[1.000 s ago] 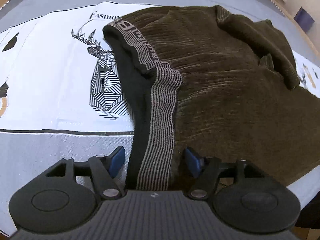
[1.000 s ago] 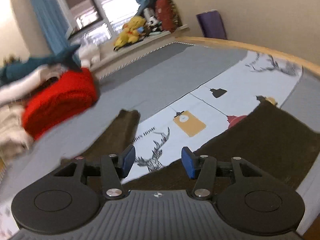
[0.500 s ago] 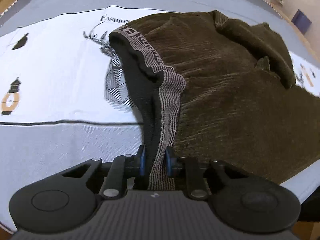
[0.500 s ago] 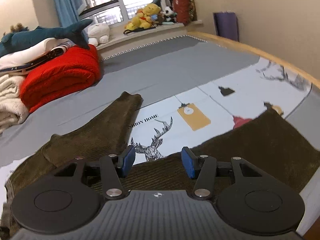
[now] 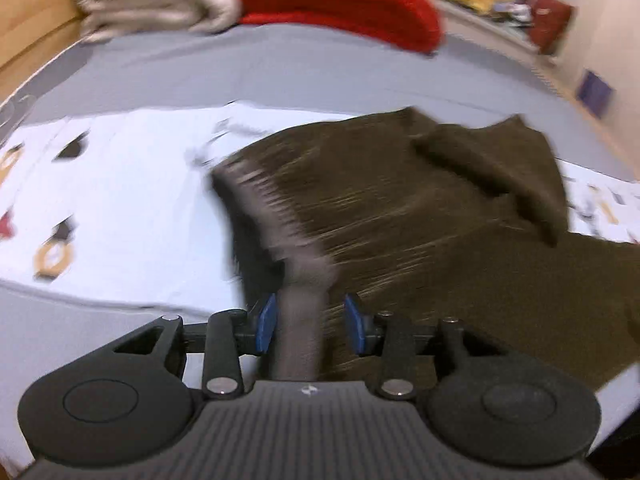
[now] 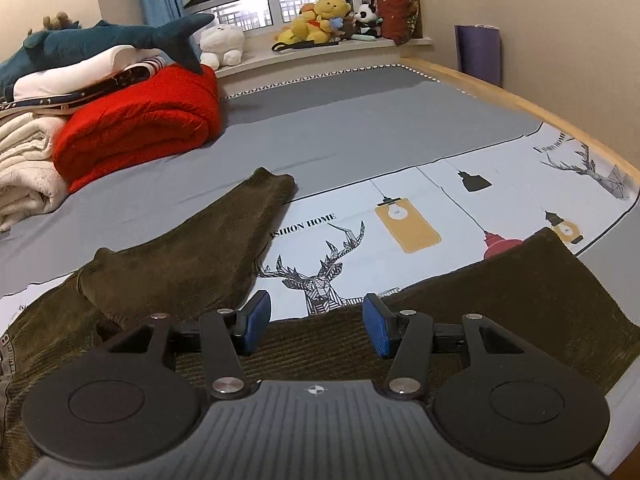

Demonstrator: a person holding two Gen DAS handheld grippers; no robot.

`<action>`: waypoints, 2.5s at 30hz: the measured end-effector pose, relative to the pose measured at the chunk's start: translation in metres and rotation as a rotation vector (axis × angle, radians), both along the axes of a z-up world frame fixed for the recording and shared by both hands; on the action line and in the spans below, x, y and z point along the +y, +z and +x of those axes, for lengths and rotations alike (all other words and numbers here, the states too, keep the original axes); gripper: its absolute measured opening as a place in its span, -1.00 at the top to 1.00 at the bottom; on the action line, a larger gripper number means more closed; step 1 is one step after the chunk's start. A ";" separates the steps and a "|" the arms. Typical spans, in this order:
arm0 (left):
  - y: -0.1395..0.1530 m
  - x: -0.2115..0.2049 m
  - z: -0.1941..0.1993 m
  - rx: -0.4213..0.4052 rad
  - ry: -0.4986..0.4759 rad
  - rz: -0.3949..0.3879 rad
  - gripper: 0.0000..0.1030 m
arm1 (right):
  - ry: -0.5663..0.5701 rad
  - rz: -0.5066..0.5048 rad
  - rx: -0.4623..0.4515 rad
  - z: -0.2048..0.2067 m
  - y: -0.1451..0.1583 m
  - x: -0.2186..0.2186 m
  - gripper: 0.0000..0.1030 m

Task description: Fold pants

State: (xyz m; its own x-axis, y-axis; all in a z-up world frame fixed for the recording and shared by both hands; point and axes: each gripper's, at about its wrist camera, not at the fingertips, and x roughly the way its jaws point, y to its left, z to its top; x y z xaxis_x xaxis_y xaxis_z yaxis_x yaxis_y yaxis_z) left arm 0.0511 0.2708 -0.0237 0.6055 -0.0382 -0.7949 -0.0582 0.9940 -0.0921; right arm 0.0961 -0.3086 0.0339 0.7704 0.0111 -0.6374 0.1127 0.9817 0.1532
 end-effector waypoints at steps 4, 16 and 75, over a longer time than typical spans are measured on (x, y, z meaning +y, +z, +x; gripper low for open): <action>-0.018 -0.038 0.013 0.096 -0.156 0.080 0.19 | -0.005 0.005 0.016 0.003 -0.003 -0.003 -0.04; -0.022 -0.057 0.031 0.139 -0.156 0.106 0.19 | 0.018 -0.003 0.027 0.012 -0.006 0.001 -0.04; -0.035 -0.089 0.083 0.067 -0.165 0.249 0.59 | 0.081 0.299 0.071 0.171 -0.041 0.066 0.78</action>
